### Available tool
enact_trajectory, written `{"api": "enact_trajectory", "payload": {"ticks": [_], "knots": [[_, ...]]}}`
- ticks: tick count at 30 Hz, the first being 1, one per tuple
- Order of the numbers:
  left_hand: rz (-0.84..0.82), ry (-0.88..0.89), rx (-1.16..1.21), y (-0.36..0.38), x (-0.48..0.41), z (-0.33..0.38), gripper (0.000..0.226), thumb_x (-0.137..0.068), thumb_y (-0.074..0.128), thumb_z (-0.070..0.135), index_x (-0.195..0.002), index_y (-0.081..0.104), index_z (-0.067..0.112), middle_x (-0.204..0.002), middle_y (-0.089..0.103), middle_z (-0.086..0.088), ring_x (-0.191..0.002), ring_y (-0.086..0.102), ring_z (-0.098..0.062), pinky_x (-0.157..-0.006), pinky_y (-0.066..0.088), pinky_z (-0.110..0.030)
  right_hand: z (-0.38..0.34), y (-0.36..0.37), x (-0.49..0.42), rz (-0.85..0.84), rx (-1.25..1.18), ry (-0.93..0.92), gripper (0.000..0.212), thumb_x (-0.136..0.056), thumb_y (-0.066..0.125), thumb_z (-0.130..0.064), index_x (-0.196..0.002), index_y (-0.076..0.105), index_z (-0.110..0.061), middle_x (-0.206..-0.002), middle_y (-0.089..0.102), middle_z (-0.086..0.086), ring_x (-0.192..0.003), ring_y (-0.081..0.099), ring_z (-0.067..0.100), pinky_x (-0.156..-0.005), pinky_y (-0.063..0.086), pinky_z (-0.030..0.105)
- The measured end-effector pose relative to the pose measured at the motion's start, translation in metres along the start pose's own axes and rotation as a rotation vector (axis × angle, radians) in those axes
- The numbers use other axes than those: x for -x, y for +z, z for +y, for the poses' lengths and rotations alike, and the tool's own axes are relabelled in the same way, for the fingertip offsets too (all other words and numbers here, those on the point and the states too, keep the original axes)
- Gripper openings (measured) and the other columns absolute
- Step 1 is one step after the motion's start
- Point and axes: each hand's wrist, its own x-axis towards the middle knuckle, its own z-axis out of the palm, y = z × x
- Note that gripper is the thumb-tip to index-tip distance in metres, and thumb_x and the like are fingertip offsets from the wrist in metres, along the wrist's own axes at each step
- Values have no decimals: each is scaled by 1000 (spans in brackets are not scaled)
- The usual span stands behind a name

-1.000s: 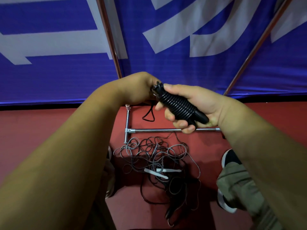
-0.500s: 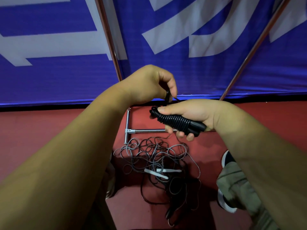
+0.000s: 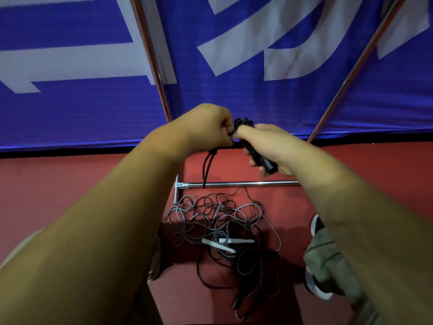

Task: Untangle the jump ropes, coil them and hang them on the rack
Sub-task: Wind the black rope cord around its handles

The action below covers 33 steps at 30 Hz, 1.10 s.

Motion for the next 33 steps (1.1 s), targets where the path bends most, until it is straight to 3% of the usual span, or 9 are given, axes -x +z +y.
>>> {"api": "enact_trajectory", "payload": {"ticks": [5, 9, 11, 15, 19, 21, 26, 30, 33], "knots": [[-115, -149, 450, -4, 7, 0, 16, -104, 67, 25, -103, 71, 10, -90, 80, -8, -54, 65, -12, -49, 53, -21, -2, -2, -3, 67, -113, -3, 61, -97, 47, -77, -108, 69, -22, -85, 71, 6, -62, 63, 24, -55, 49, 32], [-132, -181, 882, -6, 9, 1, 17, -108, 60, 25, -109, 64, 9, -100, 80, -13, -82, 78, -22, -69, 62, -33, -1, -3, -6, 138, -90, -50, 57, -100, 40, -79, -111, 66, -29, -88, 72, 6, -62, 64, 24, -55, 51, 35], [-96, -152, 967, -6, 7, 0, 22, -109, 56, 30, -109, 63, 9, -88, 75, -7, -72, 72, -18, -74, 59, -36, -2, -4, -6, 126, -123, -72, 50, -101, 43, -75, -111, 65, -31, -87, 70, 6, -60, 63, 24, -53, 50, 33], [-73, -104, 1036, -11, 4, -1, 34, -113, 45, 29, -112, 67, 4, -76, 59, -1, -58, 40, -12, -61, 45, -31, -4, -8, -5, 107, -213, -113, 45, -103, 47, -70, -118, 66, -31, -86, 68, 6, -61, 61, 24, -52, 48, 33], [-135, -64, 860, -14, 6, -10, 21, -109, 51, 16, -110, 71, 9, -93, 75, -6, -65, 49, -11, -64, 41, -28, -5, -9, -4, 86, -233, -142, 44, -104, 49, -66, -118, 70, -30, -85, 69, 4, -62, 61, 24, -52, 47, 33], [-163, -73, 807, -14, 7, -11, 16, -107, 58, 16, -108, 72, 10, -103, 80, -8, -75, 60, -9, -77, 46, -30, -5, -9, -3, 85, -227, -144, 39, -104, 51, -65, -115, 69, -32, -88, 70, 5, -63, 62, 25, -54, 48, 34], [-263, -143, 870, -11, 9, -12, 5, -100, 68, 11, -102, 72, 13, -110, 80, -11, -97, 67, -17, -89, 52, -37, -3, -6, -5, 47, -248, -161, 42, -104, 52, -60, -116, 68, -23, -86, 69, 7, -62, 62, 26, -53, 47, 33], [-275, -210, 908, -9, 8, -9, 11, -90, 78, 9, -96, 72, 17, -94, 78, -3, -88, 69, -14, -68, 55, -27, -4, -5, -5, 70, -286, -120, 48, -100, 54, -59, -111, 71, -15, -80, 71, 6, -60, 62, 26, -52, 47, 32], [-297, -222, 996, -9, 9, -3, 11, -90, 78, 9, -98, 74, 14, -84, 73, -5, -82, 71, -16, -68, 61, -30, -5, -5, -6, 89, -277, -101, 52, -97, 51, -61, -105, 74, -14, -78, 70, 5, -60, 61, 26, -51, 46, 32]]}}
